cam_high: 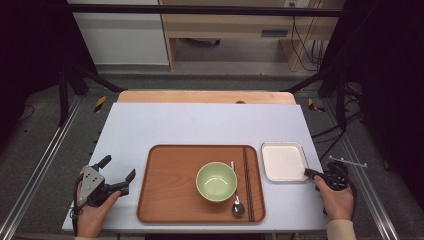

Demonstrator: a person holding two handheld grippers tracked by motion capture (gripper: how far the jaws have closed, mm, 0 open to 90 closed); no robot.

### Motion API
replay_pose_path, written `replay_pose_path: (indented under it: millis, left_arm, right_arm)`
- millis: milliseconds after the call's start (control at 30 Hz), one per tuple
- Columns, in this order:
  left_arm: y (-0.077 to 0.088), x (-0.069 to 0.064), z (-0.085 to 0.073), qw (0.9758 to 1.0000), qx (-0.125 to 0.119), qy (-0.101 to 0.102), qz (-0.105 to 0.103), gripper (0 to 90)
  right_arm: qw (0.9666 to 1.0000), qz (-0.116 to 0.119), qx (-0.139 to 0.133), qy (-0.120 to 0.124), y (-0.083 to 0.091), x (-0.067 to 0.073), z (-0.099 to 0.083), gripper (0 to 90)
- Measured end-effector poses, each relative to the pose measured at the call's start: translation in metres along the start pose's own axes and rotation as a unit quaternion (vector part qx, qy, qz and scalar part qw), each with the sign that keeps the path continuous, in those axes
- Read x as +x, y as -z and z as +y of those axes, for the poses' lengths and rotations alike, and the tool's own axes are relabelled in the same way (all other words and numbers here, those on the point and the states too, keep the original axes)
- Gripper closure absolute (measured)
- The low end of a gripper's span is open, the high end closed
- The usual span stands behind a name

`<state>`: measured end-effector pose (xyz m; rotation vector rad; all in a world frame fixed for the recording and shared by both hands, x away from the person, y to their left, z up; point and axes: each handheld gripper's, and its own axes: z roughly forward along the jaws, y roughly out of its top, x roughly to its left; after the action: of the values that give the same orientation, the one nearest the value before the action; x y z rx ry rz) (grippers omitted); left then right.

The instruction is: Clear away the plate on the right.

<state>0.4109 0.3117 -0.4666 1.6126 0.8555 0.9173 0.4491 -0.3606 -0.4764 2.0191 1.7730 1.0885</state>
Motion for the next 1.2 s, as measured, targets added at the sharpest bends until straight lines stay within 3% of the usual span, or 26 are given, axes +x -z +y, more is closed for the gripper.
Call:
replay_pose_path:
  millis: [367, 533, 633, 833, 1000, 1200]
  left_arm:
    - [0.000, 0.000, 0.000, 1.0000, 0.003, -0.003, 0.002, 6.0]
    - [0.000, 0.001, 0.000, 1.0000, 0.001, -0.001, 0.003, 6.1]
    - [0.000, 0.001, 0.000, 1.0000, 0.001, -0.001, 0.004, 6.1]
    - [0.000, 0.001, 0.000, 1.0000, 0.001, -0.002, 0.004, 6.1]
    - [0.000, 0.002, 0.000, 1.0000, 0.000, -0.001, 0.005, 6.1]
    - [0.000, 0.001, 0.001, 1.0000, 0.000, -0.002, 0.005, 6.1]
  right_arm:
    - [0.9995, -0.032, 0.000, 0.000, -0.003, 0.006, 0.000, 85.6]
    - [0.9994, -0.035, -0.003, -0.005, -0.003, 0.006, 0.001, 87.0]
    - [0.9995, -0.022, -0.012, -0.019, -0.001, 0.005, 0.001, 87.3]
    - [0.9994, -0.016, -0.021, -0.023, 0.003, 0.004, 0.001, 87.4]
    - [0.9985, -0.003, -0.045, -0.030, 0.011, 0.002, 0.002, 87.5]
    - [0.9974, 0.021, -0.065, -0.024, 0.021, 0.009, 0.004, 87.5]
